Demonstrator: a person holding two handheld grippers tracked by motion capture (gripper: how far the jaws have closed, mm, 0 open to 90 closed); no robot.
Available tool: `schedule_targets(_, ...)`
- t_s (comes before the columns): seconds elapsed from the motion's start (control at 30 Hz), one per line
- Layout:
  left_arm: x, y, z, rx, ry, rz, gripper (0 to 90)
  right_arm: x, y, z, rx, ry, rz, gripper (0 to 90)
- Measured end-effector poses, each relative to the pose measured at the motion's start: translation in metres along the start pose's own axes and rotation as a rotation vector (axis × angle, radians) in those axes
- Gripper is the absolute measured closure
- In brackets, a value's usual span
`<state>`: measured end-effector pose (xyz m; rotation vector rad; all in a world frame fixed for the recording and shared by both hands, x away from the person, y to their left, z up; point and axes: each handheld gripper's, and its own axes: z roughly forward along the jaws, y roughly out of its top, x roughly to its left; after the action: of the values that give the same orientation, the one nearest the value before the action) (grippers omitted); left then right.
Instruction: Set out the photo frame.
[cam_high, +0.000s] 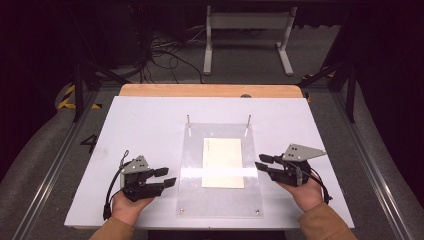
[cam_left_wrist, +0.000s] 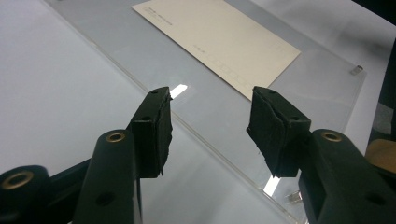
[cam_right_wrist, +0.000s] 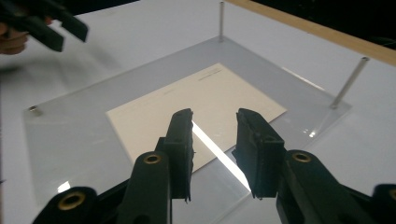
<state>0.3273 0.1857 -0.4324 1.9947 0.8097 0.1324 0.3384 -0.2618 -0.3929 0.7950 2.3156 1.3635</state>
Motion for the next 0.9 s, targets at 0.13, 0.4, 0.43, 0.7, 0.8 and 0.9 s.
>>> schedule_targets(0.13,-0.001,-0.004,-0.005,-0.018,0.037,0.002,46.6,-0.02,0.01,0.013,-0.007,-0.02,0.033,51.7)
schedule_targets(0.4,0.004,-0.01,-0.012,-0.015,0.12,-0.051,34.1,-0.035,0.019,0.03,-0.009,-0.106,0.064,45.7)
schedule_targets(0.43,0.004,-0.011,-0.012,-0.01,0.133,-0.054,33.1,-0.037,0.02,0.031,-0.019,-0.108,0.061,46.0)
schedule_targets(0.7,0.007,-0.015,-0.017,-0.011,0.185,-0.068,30.2,-0.054,0.035,0.047,-0.01,-0.145,0.078,45.5)
schedule_targets(0.8,0.008,-0.016,-0.018,-0.008,0.2,-0.07,30.4,-0.063,0.039,0.056,-0.016,-0.167,0.107,45.3)
schedule_targets(0.9,0.009,-0.017,-0.019,-0.009,0.202,-0.07,30.4,-0.068,0.04,0.063,-0.005,-0.175,0.1,47.0)
